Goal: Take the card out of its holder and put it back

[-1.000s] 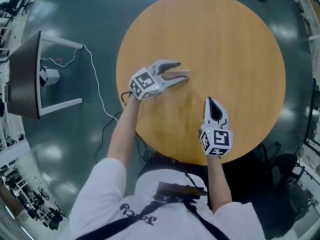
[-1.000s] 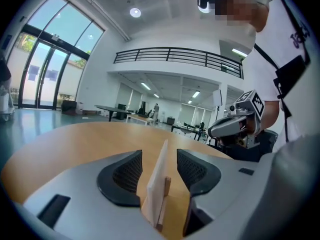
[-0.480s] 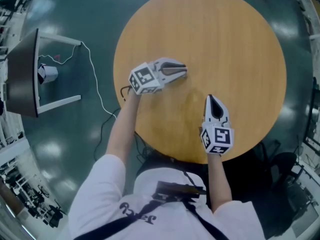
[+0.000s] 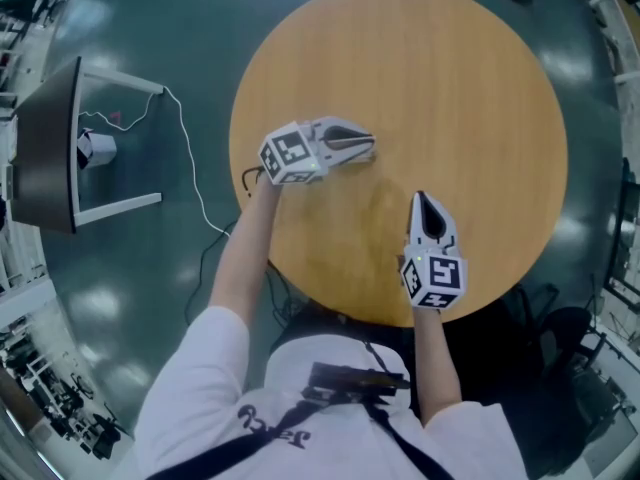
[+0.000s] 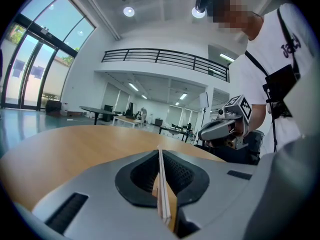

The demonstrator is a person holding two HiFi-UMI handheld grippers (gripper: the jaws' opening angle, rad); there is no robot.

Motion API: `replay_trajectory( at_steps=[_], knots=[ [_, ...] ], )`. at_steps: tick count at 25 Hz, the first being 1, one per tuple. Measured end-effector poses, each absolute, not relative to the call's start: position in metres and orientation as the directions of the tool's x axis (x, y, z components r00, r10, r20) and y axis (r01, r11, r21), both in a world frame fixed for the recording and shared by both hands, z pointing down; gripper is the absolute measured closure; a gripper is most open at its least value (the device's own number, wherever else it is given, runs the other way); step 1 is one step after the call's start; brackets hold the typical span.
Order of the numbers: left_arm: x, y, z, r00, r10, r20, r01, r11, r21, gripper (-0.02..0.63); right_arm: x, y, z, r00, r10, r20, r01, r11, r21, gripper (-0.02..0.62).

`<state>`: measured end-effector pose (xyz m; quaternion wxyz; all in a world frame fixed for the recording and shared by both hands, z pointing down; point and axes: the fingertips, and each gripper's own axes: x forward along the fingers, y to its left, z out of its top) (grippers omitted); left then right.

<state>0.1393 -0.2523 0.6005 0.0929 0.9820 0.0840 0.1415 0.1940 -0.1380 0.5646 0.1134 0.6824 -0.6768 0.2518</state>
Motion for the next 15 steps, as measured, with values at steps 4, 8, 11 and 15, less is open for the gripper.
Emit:
replay_trajectory(
  at_steps=[4, 8, 11, 15],
  knots=[
    [0.139, -0.254, 0.587, 0.950, 0.173, 0.261, 0.133, -0.978, 0.163, 0.577, 0.188, -0.134, 0.558, -0.045, -0.873, 0.486, -0.982, -0.050, -0.181, 0.572],
    [0.138, -0.254, 0.574, 0.954, 0.140, 0.266, 0.113, -0.987, 0.113, 0.577, 0.184, -0.131, 0.550, -0.044, -0.889, 0.456, -0.982, -0.046, -0.184, 0.572],
    [0.134, -0.255, 0.556, 0.963, 0.108, 0.249, 0.090, -0.992, 0.084, 0.577, 0.176, -0.128, 0.542, -0.047, -0.900, 0.434, -0.981, -0.039, -0.188, 0.572],
    [0.123, -0.252, 0.538, 0.969, 0.058, 0.241, 0.042, -0.997, 0.071, 0.577, 0.162, -0.121, 0.528, -0.055, -0.908, 0.414, -0.984, -0.023, -0.179, 0.572]
  ],
)
